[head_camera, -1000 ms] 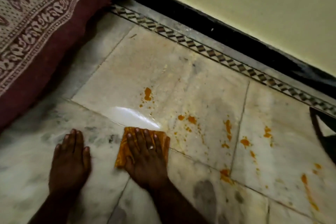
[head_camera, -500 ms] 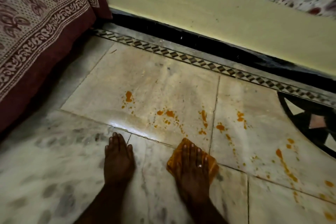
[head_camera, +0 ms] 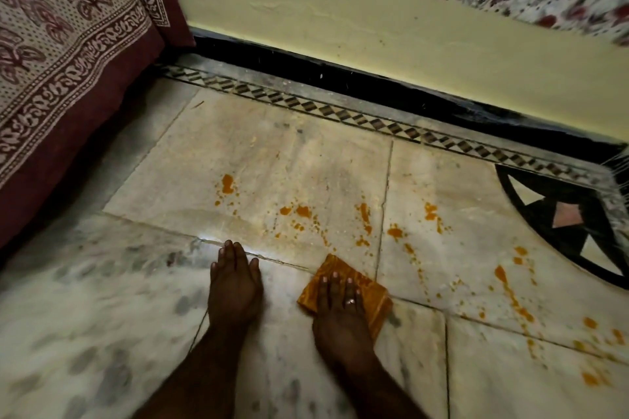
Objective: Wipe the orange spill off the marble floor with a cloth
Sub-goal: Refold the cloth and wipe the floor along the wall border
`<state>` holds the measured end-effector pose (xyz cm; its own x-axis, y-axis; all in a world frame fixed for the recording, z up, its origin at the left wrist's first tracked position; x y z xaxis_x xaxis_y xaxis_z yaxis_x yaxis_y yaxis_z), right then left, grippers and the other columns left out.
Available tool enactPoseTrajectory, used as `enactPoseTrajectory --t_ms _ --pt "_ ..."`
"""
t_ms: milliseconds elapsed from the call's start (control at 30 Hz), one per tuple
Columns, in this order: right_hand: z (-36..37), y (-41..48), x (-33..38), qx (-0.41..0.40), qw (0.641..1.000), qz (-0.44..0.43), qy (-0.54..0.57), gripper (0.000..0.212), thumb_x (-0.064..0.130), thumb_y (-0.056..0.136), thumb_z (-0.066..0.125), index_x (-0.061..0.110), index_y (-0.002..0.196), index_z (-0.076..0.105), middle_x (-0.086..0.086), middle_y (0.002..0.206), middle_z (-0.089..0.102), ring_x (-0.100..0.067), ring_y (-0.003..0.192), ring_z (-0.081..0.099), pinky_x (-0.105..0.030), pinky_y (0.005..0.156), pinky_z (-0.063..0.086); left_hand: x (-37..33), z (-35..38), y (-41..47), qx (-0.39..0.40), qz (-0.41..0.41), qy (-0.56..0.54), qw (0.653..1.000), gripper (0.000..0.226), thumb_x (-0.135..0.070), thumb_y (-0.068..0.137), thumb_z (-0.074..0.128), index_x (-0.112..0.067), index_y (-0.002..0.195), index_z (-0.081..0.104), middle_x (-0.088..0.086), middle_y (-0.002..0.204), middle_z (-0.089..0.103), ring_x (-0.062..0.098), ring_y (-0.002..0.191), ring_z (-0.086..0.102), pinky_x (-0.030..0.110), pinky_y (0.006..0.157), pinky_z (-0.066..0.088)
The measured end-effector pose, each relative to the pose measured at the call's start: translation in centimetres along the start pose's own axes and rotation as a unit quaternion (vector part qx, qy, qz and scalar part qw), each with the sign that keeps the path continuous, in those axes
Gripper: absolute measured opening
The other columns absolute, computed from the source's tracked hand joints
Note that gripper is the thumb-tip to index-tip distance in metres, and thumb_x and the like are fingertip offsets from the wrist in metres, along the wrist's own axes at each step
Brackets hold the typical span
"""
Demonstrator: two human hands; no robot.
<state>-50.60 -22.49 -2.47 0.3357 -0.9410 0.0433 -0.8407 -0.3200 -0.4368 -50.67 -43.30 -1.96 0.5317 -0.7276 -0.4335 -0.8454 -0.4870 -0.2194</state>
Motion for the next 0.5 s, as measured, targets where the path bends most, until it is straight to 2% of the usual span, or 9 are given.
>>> enactPoseTrajectory --t_ms 67,133,167,200,267,333,367,433,500 --pt "-1.8 0.4 0.6 0.03 0.999 0.013 -0.001 0.053 0.017 0.085 0.043 -0.004 0.128 0.067 -0.028 0.138 0.057 -0.055 0.112 0.065 -0.061 0.09 0.056 -0.9 0.2 -0.3 0.019 0.011 -0.006 1.0 0.063 -0.038 0.107 0.017 -0.002 0.158 0.018 0.016 0.167 0.012 0.027 0.156 0.01 0.04 0.125 0.005" --pt "-4.1 0.8 1.0 0.004 1.0 0.007 0.025 0.052 0.024 0.105 0.039 -0.004 0.148 0.045 -0.028 0.156 0.038 -0.054 0.136 0.047 -0.058 0.111 0.042 -1.8 0.3 -0.7 0.044 0.035 -0.008 0.998 0.066 -0.041 0.104 0.012 -0.003 0.158 0.017 0.015 0.168 0.012 0.025 0.156 0.01 0.038 0.126 0.006" --pt "-5.0 0.9 0.8 0.001 0.999 -0.001 0.044 0.055 0.031 0.109 0.035 -0.002 0.153 0.036 -0.026 0.159 0.036 -0.049 0.143 0.04 -0.052 0.116 0.035 -2.4 0.2 -0.9 0.063 0.045 -0.011 0.997 0.065 -0.04 0.105 0.012 -0.004 0.159 0.017 0.013 0.168 0.011 0.023 0.156 0.009 0.036 0.126 0.006" --pt "-6.0 0.8 0.6 0.022 0.996 0.004 0.086 0.054 0.037 0.11 0.035 0.002 0.151 0.039 -0.023 0.155 0.043 -0.042 0.142 0.043 -0.044 0.115 0.035 -2.9 0.3 -1.1 0.074 0.058 -0.015 0.995 0.065 -0.041 0.104 0.012 -0.006 0.159 0.018 0.012 0.168 0.012 0.022 0.156 0.009 0.034 0.125 0.005" --pt "-7.8 1.3 0.1 0.007 0.983 0.004 0.183 0.042 0.042 0.106 0.044 0.013 0.132 0.057 -0.012 0.135 0.062 -0.032 0.125 0.057 -0.035 0.101 0.043 -4.2 0.1 -1.4 0.075 0.092 -0.026 0.993 0.073 -0.046 0.097 0.011 -0.009 0.159 0.023 0.009 0.168 0.014 0.021 0.156 0.011 0.031 0.124 0.006" --pt "-9.8 2.0 -0.3 0.02 0.968 0.005 0.25 0.031 0.042 0.102 0.051 0.016 0.112 0.067 -0.009 0.119 0.069 -0.028 0.108 0.063 -0.03 0.082 0.042 -5.4 -0.2 -1.4 0.064 0.115 -0.054 0.99 0.071 -0.048 0.097 0.017 -0.011 0.154 0.037 0.007 0.166 0.025 0.021 0.154 0.02 0.03 0.123 0.013" --pt "-10.5 2.4 -0.6 0.036 0.961 0.006 0.273 0.028 0.041 0.101 0.054 0.018 0.103 0.069 -0.01 0.112 0.071 -0.026 0.098 0.064 -0.029 0.076 0.039 -6.0 -0.7 -1.2 0.067 0.111 -0.081 0.988 0.065 -0.048 0.1 0.022 -0.012 0.146 0.05 0.008 0.16 0.038 0.023 0.15 0.032 0.031 0.121 0.022" --pt "-12.3 3.0 -1.0 0.058 0.941 0.008 0.332 0.026 0.039 0.1 0.057 0.019 0.09 0.07 -0.01 0.096 0.071 -0.019 0.082 0.06 -0.029 0.067 0.037 -6.8 -0.9 -0.3 0.095 0.063 -0.164 0.98 0.051 -0.054 0.098 0.03 -0.022 0.108 0.069 0.01 0.126 0.068 0.03 0.122 0.06 0.038 0.104 0.045" --pt "-14.3 3.2 -1.0 0.065 0.906 0.014 0.418 0.025 0.033 0.098 0.062 0.016 0.081 0.072 -0.008 0.083 0.07 -0.019 0.075 0.06 -0.028 0.065 0.042 -8.1 -1.9 0.2 0.125 -0.026 -0.295 0.947 0.053 -0.068 0.087 0.036 -0.027 0.086 0.069 0.007 0.102 0.074 0.03 0.1 0.068 0.044 0.092 0.053"
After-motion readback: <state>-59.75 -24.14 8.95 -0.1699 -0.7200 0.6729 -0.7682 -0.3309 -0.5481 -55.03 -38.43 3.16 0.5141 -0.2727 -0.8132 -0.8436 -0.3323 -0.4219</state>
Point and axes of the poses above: each hand's wrist, its own y-axis towards the middle knuckle, its own z-axis out of the palm, x = y × z, the point moved 2 cm from there along y, towards the middle knuckle
